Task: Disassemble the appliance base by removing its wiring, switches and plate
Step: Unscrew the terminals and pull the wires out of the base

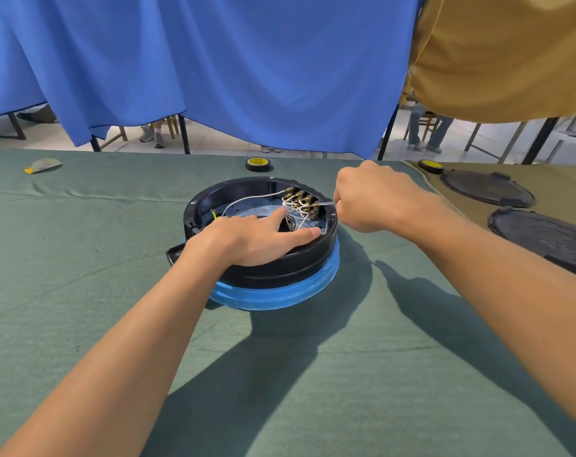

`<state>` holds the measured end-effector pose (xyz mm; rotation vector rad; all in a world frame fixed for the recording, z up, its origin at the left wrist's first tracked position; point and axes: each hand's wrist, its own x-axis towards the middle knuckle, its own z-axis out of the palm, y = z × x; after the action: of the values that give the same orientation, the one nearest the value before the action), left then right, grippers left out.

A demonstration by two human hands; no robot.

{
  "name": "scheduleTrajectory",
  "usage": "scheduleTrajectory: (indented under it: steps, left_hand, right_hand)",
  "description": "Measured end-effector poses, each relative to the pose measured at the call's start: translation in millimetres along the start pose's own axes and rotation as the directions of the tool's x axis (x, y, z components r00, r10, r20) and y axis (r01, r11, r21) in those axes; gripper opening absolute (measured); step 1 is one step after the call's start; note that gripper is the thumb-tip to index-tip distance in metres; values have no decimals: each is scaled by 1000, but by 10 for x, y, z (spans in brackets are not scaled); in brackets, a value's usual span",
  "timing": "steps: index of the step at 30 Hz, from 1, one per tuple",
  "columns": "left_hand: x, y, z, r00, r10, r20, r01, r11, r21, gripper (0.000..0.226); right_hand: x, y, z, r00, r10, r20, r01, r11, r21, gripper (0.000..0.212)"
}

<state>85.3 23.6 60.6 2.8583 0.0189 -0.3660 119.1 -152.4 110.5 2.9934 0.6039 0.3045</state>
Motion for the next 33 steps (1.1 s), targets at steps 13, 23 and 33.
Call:
scheduleTrajectory:
  steps: [13,23,33]
  left_hand:
    - [19,-16,3,1000,9,8,-9,1000,14,109]
    - [22,-17,-5,1000,9,9,-10,1000,19,109]
    - [35,-20,20,1000,5,-14,-5,1000,29,109]
  right_hand:
    - [592,380,-322,909,-85,409,-23,967,254,18]
    - [405,460,-205,932,-45,360,-107,914,391,19]
    - [-25,26,-19,1000,-22,1,22,1000,-9,15]
